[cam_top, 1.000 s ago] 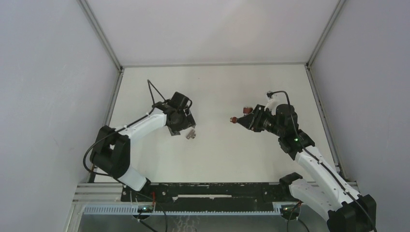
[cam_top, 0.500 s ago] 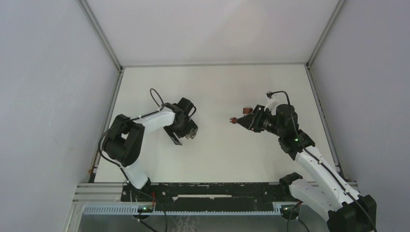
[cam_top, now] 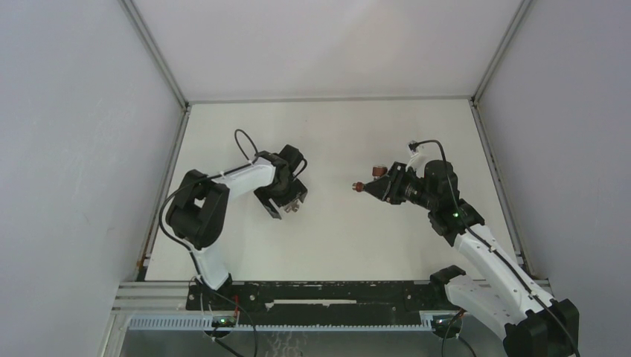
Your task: Install the water faucets
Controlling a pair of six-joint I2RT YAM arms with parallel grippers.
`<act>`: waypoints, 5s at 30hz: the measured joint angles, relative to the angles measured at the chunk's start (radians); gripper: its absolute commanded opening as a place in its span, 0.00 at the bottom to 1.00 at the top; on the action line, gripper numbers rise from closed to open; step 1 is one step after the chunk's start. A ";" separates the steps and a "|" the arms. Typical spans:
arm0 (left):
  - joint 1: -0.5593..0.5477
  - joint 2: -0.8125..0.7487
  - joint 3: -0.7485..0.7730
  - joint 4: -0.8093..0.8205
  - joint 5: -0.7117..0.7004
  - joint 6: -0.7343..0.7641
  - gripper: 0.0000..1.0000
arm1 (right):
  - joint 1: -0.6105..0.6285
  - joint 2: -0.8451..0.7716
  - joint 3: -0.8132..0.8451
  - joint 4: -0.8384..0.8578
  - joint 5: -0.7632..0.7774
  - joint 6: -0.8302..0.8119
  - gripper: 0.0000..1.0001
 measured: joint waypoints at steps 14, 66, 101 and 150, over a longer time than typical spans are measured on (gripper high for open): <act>-0.001 0.045 0.039 -0.013 -0.039 -0.008 0.76 | 0.000 0.011 0.000 -0.001 -0.015 0.000 0.00; -0.278 0.081 0.114 0.293 -0.957 0.319 0.09 | -0.244 -0.160 0.004 -0.132 -0.053 -0.030 0.00; -0.278 0.387 0.345 -0.295 -0.977 -0.418 0.15 | -0.304 -0.195 0.011 -0.234 -0.127 -0.053 0.00; -0.278 0.393 0.433 -0.302 -0.887 -0.266 0.98 | -0.305 -0.201 0.013 -0.234 -0.153 -0.053 0.00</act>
